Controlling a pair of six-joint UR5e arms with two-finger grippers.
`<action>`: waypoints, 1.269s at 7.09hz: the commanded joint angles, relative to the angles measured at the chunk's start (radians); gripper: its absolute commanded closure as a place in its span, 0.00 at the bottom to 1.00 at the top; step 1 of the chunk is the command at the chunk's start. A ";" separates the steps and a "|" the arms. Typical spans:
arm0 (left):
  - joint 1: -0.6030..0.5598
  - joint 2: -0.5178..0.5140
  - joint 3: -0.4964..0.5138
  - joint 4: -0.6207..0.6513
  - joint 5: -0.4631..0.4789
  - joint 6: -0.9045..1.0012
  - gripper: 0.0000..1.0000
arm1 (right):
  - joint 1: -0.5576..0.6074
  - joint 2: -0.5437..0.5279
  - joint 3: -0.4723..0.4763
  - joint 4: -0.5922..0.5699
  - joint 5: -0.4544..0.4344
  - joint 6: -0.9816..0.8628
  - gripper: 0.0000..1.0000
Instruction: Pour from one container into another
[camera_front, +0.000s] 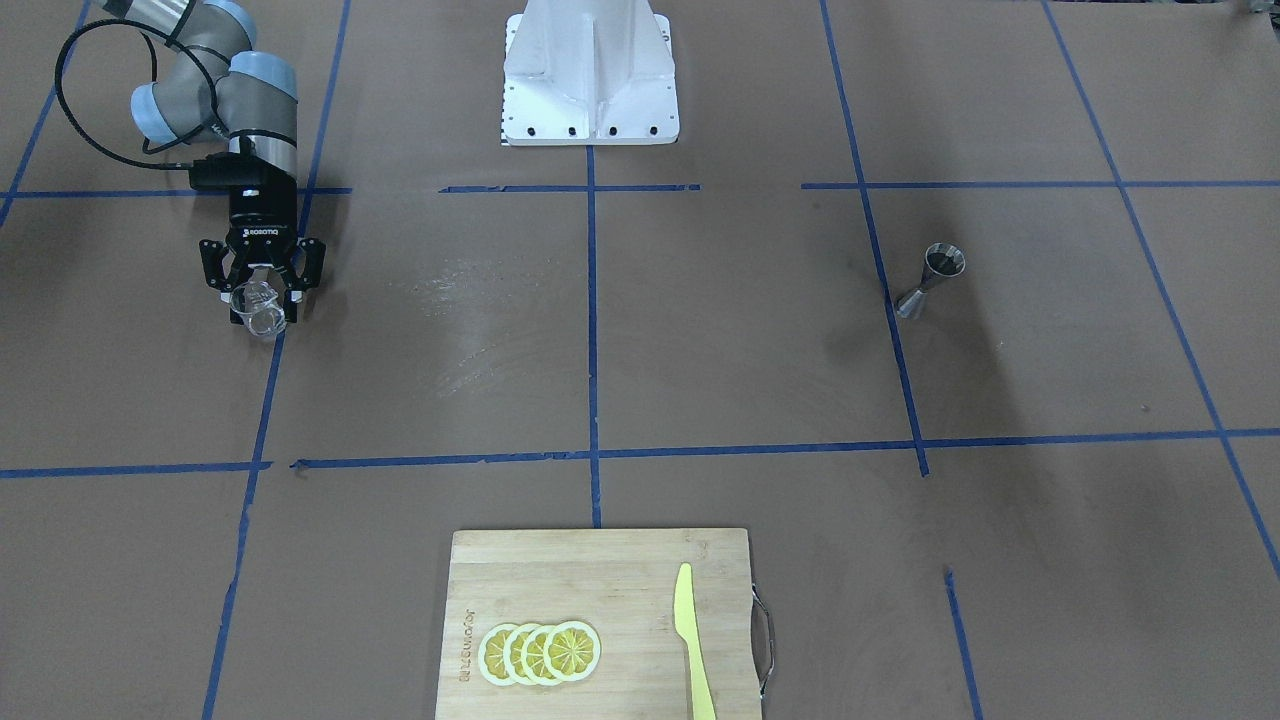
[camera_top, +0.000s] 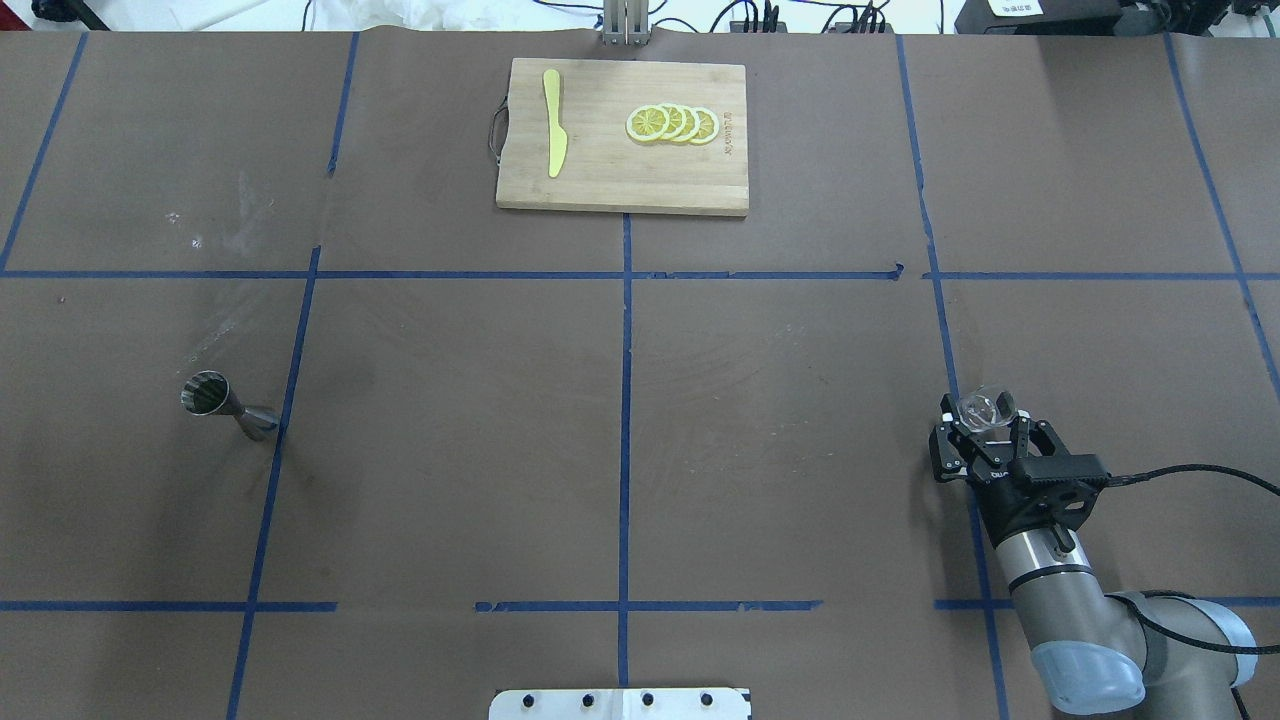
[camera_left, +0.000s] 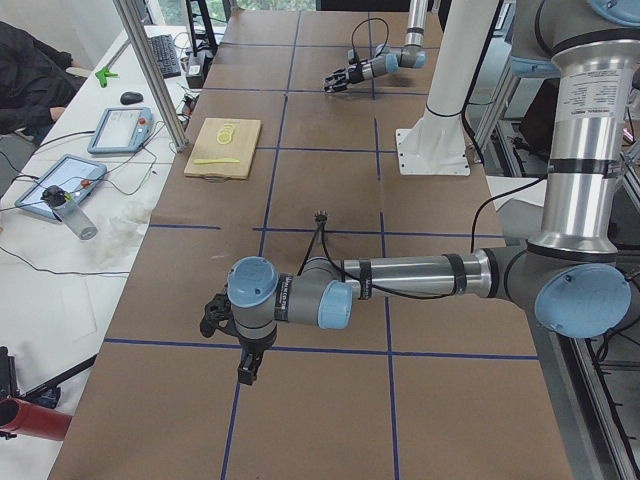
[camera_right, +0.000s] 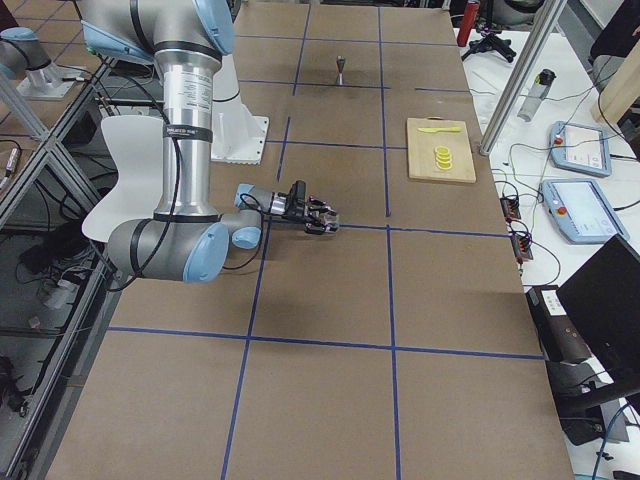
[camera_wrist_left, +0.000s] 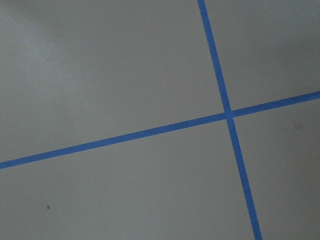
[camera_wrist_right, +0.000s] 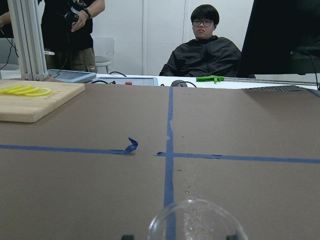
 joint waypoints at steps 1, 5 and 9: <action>0.000 0.000 0.003 -0.005 0.000 -0.002 0.00 | 0.000 0.002 -0.001 0.000 0.000 -0.001 0.00; 0.000 0.000 0.000 -0.007 0.000 -0.002 0.00 | 0.006 -0.007 0.014 0.003 -0.003 -0.036 0.00; 0.000 0.000 -0.002 -0.011 0.000 -0.004 0.00 | 0.017 -0.015 0.143 0.002 -0.035 -0.177 0.00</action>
